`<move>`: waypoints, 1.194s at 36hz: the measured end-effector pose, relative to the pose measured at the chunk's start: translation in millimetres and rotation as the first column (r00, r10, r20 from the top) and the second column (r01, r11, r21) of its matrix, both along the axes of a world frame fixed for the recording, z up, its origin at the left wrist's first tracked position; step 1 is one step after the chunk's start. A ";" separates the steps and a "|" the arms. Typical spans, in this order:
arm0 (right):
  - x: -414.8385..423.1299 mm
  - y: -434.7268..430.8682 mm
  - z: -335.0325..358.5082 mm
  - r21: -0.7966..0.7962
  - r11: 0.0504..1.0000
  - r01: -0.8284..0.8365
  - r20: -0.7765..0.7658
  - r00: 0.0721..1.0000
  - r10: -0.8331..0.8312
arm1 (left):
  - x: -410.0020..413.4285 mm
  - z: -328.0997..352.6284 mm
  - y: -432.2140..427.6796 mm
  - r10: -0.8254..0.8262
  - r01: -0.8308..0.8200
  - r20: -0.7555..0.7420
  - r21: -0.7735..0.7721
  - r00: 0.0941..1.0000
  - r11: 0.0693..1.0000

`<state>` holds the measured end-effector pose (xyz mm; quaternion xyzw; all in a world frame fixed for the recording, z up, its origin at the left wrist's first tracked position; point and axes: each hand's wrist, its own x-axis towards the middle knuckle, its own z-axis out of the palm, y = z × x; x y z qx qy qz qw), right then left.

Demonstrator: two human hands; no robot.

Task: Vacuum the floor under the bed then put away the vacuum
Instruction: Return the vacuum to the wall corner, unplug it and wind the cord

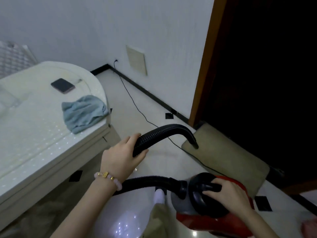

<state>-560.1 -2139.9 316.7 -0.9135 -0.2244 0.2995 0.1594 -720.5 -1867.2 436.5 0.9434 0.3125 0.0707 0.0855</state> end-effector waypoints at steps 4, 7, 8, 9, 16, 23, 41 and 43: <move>39.2 52.1 3.5 -0.003 0.999 0.033 -0.004 0.999 -0.033 | 52.6 2.9 54.2 -0.024 0.024 0.002 0.003 1.000 1.000; 68.4 90.3 8.4 -0.019 0.998 0.064 -0.028 0.997 -0.065 | 91.6 7.1 98.7 -0.082 0.082 -0.043 0.008 0.996 0.997; 78.2 103.6 11.2 -0.015 0.997 0.077 -0.025 0.997 -0.078 | 104.2 9.7 112.1 -0.102 0.103 -0.056 0.021 0.993 0.994; 88.3 117.1 11.7 -0.006 0.995 0.098 -0.016 0.995 -0.098 | 116.9 12.1 125.5 -0.125 0.128 -0.068 0.035 0.990 0.991; 153.9 211.7 24.0 0.047 0.990 0.132 0.042 0.990 -0.134 | 189.9 30.9 209.3 -0.213 0.217 -0.071 0.053 0.975 0.975; 230.2 303.4 31.0 0.008 0.999 0.037 0.068 0.997 -0.038 | 246.2 29.9 284.2 -0.174 0.176 -0.026 0.085 0.984 0.981; 434.6 566.1 38.7 0.030 0.962 -0.272 0.037 0.962 0.271 | 387.0 20.8 490.0 0.094 -0.096 0.036 0.075 0.995 0.993; 451.9 600.7 36.3 0.030 0.953 -0.303 0.041 0.953 0.301 | 394.3 16.8 520.3 0.129 -0.131 0.040 0.065 0.991 0.989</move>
